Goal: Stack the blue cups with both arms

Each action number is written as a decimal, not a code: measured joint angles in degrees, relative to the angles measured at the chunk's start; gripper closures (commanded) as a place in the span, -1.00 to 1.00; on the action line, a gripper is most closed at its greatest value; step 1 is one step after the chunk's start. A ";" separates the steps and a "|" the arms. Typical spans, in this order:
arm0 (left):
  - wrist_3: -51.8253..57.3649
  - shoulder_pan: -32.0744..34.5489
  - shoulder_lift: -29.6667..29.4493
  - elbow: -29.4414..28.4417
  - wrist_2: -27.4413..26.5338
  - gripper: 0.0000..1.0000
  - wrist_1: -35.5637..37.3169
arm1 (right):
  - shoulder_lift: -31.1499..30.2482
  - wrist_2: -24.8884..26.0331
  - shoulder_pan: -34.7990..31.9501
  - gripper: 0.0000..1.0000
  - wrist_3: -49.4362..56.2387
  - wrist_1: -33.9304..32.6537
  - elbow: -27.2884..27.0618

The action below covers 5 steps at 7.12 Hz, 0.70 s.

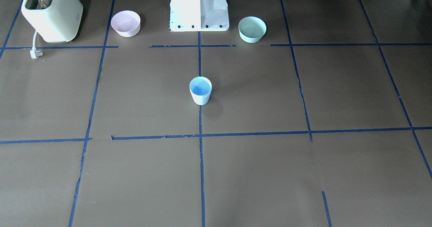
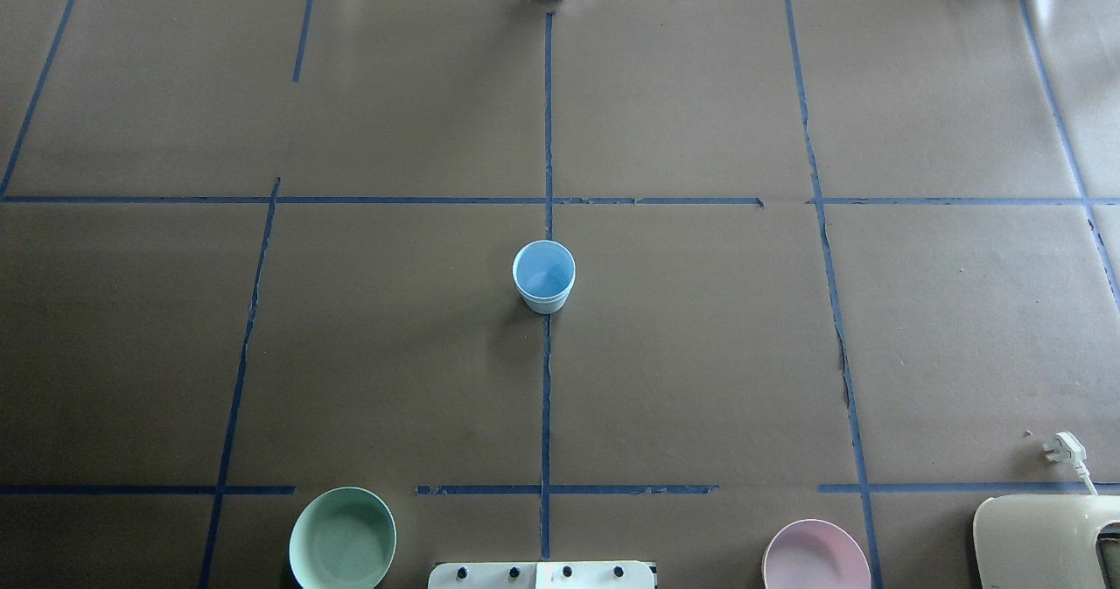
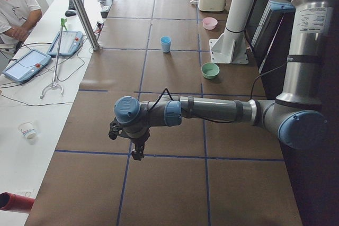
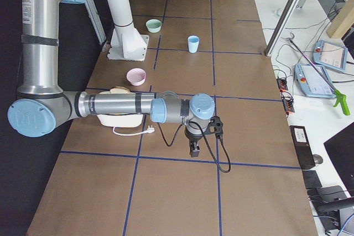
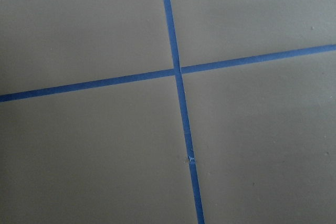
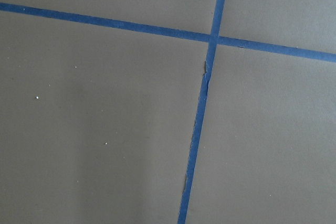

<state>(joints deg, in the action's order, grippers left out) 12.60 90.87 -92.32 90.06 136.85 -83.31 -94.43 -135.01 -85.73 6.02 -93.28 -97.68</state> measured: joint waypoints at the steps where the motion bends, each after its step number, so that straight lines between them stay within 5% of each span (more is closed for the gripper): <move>1: -0.02 -0.01 0.13 -0.14 -0.09 -1.00 -0.34 | 0.25 0.11 -0.06 -1.00 -0.03 0.02 0.01; 5: -0.03 -0.22 -0.47 0.25 -3.64 -1.00 0.00 | 0.48 0.08 -0.21 -1.00 -0.33 -0.01 0.02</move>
<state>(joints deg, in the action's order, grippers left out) 12.58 90.65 -92.79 90.30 133.21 -83.31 -93.95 -134.93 -85.94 5.68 -93.29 -97.66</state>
